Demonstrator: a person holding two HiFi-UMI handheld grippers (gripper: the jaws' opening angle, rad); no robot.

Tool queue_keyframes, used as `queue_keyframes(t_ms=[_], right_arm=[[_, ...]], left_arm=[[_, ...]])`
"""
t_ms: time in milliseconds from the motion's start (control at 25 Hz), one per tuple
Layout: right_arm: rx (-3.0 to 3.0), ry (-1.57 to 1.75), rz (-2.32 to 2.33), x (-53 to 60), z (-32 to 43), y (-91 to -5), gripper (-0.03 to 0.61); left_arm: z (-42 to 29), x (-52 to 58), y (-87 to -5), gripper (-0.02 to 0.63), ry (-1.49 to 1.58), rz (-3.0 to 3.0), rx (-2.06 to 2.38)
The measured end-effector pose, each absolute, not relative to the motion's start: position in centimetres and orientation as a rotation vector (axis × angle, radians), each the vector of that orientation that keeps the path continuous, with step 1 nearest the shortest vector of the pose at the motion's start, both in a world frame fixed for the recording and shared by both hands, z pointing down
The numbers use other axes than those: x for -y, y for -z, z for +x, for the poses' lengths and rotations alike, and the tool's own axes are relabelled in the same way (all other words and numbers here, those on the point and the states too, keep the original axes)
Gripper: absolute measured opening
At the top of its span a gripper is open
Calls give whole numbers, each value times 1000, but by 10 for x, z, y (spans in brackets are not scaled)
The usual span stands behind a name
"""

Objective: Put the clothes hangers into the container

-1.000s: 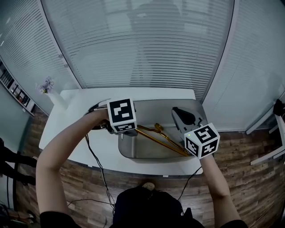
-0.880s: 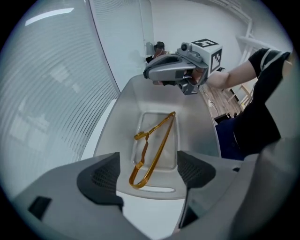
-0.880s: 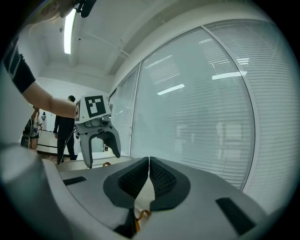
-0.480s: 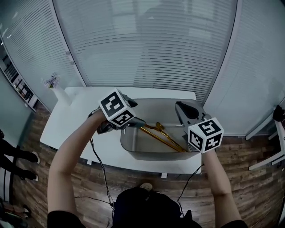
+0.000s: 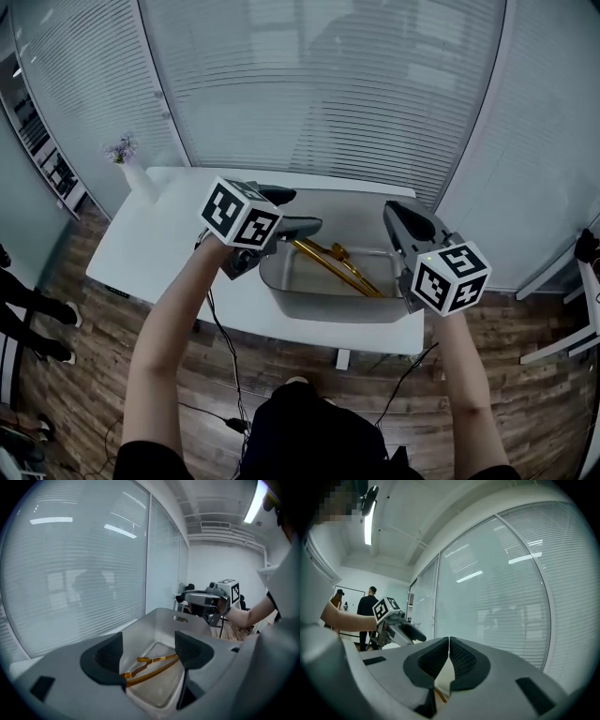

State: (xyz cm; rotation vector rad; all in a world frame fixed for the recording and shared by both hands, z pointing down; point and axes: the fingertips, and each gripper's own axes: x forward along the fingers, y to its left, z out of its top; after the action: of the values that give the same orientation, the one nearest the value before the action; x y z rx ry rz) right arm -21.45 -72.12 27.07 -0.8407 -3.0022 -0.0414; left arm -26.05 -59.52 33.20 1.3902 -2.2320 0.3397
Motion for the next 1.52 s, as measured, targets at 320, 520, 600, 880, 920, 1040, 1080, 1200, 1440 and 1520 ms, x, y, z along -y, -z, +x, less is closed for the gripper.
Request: queue_keyframes(t_ms=[320,520,600,880,920,1040,1080,1200,1440,1520], right_arm=[[3047,-14,-783,732,-189,-267,29],[3068,-39,-715,729,-175,-270,29],[3074,-37,-695,723,-169,-270,31],[3089,-88,-632,712,-145,-277,29],[3091,-96,-617,712,-142,-279,29],[3093,-90,-566,716,-134,-288,29],[3094,-86,-551,718,-131,-290,31],[3096,-91,-518,722,-122,-295,31],[3078,-88,-450,727,-109,-315,29],[3072,-112,-420,728,-105,-324,29]], left_arm=[[-240,583,-297,284,-162,1413,2458],[-220,566,-297,256,-210,1373,2555],[-212,558,-298,245,-204,1364,2586],[-189,539,-302,195,-81,1338,2668],[-187,538,-304,195,-51,1340,2668],[-180,535,-313,195,-12,1334,2671],[-177,534,-315,195,-13,1328,2676],[-168,533,-318,193,-11,1314,2695],[-156,528,-332,189,32,1284,2716],[-154,525,-339,189,51,1269,2718]])
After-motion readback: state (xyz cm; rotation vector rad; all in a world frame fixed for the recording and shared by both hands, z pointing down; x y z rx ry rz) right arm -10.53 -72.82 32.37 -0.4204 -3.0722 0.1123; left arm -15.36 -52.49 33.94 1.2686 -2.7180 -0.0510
